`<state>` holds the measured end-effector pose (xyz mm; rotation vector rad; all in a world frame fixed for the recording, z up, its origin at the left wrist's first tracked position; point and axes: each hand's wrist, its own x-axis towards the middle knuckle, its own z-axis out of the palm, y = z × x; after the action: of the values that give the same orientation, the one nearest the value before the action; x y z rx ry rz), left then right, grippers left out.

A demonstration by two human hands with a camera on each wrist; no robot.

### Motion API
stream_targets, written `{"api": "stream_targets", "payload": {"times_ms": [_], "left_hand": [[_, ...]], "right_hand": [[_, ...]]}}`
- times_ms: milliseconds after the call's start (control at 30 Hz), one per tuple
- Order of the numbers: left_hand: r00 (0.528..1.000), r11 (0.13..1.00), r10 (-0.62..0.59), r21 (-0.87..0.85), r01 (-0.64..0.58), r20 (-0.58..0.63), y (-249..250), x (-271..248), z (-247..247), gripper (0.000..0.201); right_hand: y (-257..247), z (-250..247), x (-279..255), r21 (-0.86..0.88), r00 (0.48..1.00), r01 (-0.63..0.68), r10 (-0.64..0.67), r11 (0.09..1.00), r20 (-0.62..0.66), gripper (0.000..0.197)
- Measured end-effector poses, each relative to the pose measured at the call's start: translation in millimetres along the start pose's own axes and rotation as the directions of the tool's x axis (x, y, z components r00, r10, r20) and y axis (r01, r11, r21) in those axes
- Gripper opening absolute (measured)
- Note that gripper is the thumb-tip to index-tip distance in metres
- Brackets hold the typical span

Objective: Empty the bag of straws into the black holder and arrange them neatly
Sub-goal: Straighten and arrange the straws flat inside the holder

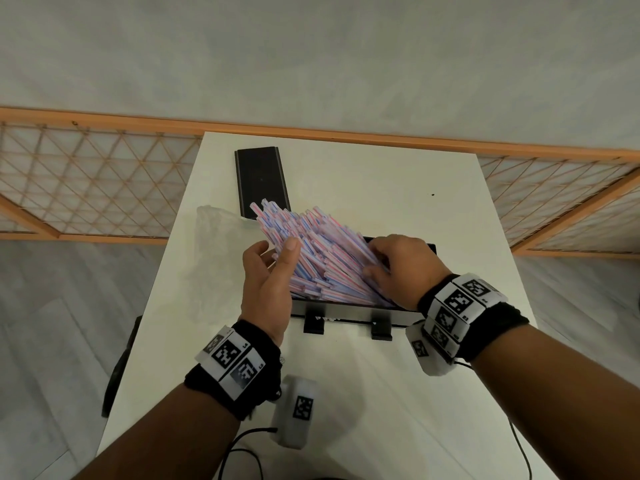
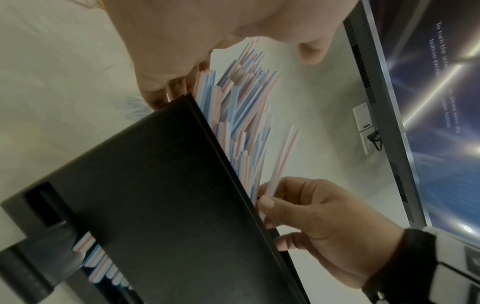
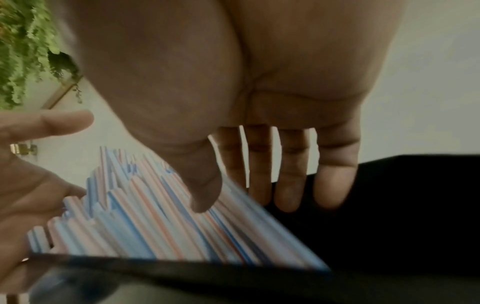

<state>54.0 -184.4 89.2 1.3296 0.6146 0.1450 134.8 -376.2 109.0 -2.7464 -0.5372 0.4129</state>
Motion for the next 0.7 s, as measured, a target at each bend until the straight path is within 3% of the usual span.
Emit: {"api": "stream_targets", "payload": {"times_ms": [100, 233, 300, 500, 700], "left_hand": [[0.997, 0.997, -0.076, 0.006, 0.076, -0.010, -2.9, 4.1, -1.5, 0.105], [0.988, 0.994, -0.107, 0.029, 0.105, 0.111, -12.0, 3.6, 1.2, 0.077], [0.986, 0.995, -0.098, 0.049, 0.092, 0.138, -16.6, 3.0, 2.6, 0.080], [0.993, 0.999, -0.039, 0.005, 0.039, 0.113, -13.5, 6.3, 3.1, 0.082], [0.989, 0.994, 0.014, -0.108, 0.002, 0.150, 0.8, 22.1, 4.1, 0.066]], "right_hand": [[5.9, -0.8, -3.2, -0.021, 0.992, -0.104, 0.105, 0.994, 0.063, 0.051], [4.7, 13.7, -4.2, 0.116, 0.947, -0.200, 0.161, 0.973, 0.279, 0.076], [1.6, 19.7, 0.5, 0.191, 0.946, -0.224, 0.165, 0.956, 0.280, 0.077], [1.8, 19.3, 7.7, 0.180, 0.945, -0.240, 0.188, 0.954, 0.267, 0.063], [-3.5, 23.7, 9.8, 0.267, 0.953, -0.231, 0.162, 0.936, 0.256, 0.060]]}}
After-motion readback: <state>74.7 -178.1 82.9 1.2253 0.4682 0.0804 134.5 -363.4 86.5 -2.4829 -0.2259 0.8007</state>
